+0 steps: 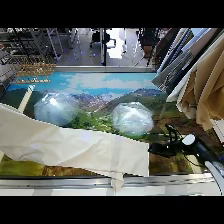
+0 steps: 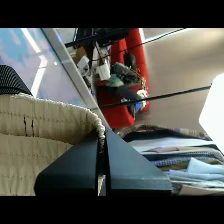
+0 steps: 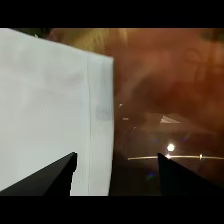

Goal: Fold the clothes and pants, and hang the long-sleeved shirts on hangers.

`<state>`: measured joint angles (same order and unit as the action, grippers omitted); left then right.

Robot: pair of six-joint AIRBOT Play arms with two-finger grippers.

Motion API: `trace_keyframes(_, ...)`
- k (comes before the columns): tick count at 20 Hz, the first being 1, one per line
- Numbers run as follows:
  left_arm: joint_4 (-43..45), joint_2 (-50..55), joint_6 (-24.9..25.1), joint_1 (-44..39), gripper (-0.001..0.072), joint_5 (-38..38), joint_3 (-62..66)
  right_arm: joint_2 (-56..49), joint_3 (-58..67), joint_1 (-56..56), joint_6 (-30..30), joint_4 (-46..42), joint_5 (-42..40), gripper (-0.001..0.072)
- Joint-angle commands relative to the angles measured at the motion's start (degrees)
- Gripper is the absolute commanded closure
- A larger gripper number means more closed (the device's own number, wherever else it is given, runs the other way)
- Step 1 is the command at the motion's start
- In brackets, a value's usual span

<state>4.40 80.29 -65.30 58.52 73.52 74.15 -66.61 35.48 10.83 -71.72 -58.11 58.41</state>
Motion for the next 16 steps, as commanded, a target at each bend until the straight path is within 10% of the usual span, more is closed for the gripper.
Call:
trace_keyframes(1,0.35,0.13,0.15,0.04,0.0691,1.29,0.02,-11.85,5.95,0.90,14.43,10.62,-2.10,0.0154)
trace_keyframes(5,0.33,0.13,0.13,0.02,0.0691,1.60,0.02,-13.66,6.29,0.83,15.54,11.76,-5.29,0.0235)
trace_keyframes(8,0.28,0.09,0.09,0.04,0.0691,3.45,0.02,-14.01,6.58,-1.60,17.18,11.87,-3.52,0.0697)
trace_keyframes(16,-29.49,-7.26,-1.99,0.59,0.0693,2.14,10.58,18.14,32.98,-1.90,2.56,-13.35,-3.30,0.0699)
